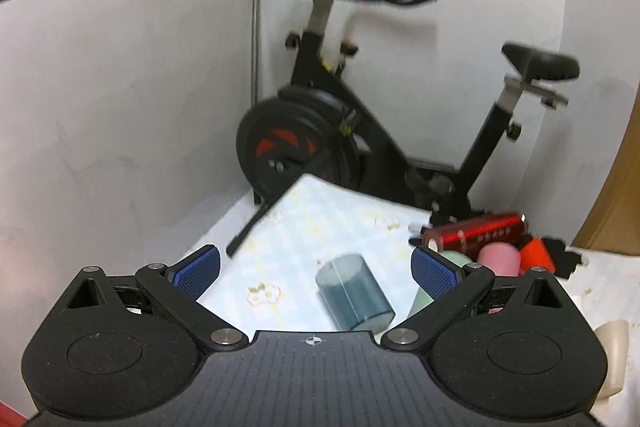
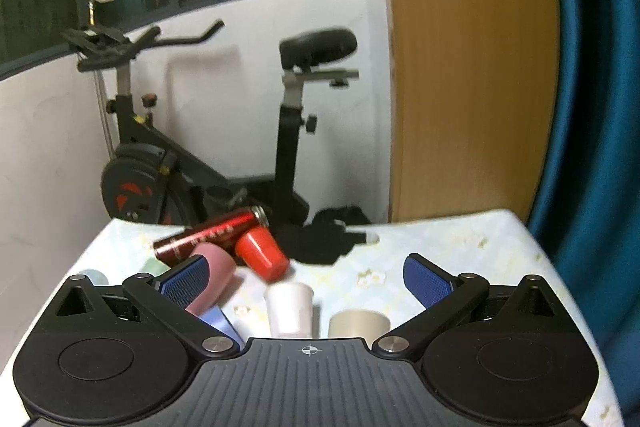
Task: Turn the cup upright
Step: 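Move the left gripper down toward the translucent teal cup lying on its side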
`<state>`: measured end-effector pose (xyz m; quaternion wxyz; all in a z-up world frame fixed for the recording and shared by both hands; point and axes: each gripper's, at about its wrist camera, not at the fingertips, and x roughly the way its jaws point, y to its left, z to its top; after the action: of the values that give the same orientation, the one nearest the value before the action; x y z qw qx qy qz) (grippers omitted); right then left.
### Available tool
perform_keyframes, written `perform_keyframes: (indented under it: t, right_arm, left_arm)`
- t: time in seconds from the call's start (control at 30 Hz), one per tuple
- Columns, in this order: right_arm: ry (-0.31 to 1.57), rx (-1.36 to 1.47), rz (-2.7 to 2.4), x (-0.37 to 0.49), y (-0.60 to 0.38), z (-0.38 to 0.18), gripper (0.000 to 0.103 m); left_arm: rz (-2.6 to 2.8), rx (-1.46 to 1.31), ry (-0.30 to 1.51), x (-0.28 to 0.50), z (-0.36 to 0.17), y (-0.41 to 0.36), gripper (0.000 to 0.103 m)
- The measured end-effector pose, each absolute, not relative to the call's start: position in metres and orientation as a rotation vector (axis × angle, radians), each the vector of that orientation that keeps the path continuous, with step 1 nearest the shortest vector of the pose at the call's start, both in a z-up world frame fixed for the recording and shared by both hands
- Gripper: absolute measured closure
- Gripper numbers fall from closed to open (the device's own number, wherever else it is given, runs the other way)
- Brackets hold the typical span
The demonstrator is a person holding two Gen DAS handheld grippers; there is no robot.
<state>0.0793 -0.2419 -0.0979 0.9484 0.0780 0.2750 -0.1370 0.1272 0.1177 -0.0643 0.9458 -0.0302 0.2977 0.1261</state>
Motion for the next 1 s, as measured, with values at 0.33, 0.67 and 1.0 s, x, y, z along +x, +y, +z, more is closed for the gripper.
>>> perform_keyframes:
  t: [0.33, 0.67, 1.0]
  right_arm:
    - [0.643, 0.183, -0.343, 0.1, -0.265, -0.144, 0.0]
    - [0.697, 0.203, -0.352, 0.121, -0.273, -0.173, 0.0]
    - [0.738, 0.224, -0.365, 0.13, -0.28, -0.188, 0.0]
  left_arm:
    - [0.236, -0.116, 0.731, 0.181, -0.12, 0.117, 0.001]
    - [0.233, -0.167, 0.775, 0.21, -0.139, 0.124, 0.001]
    - [0.248, -0.277, 0.876, 0.247, -0.172, 0.136, 0.001]
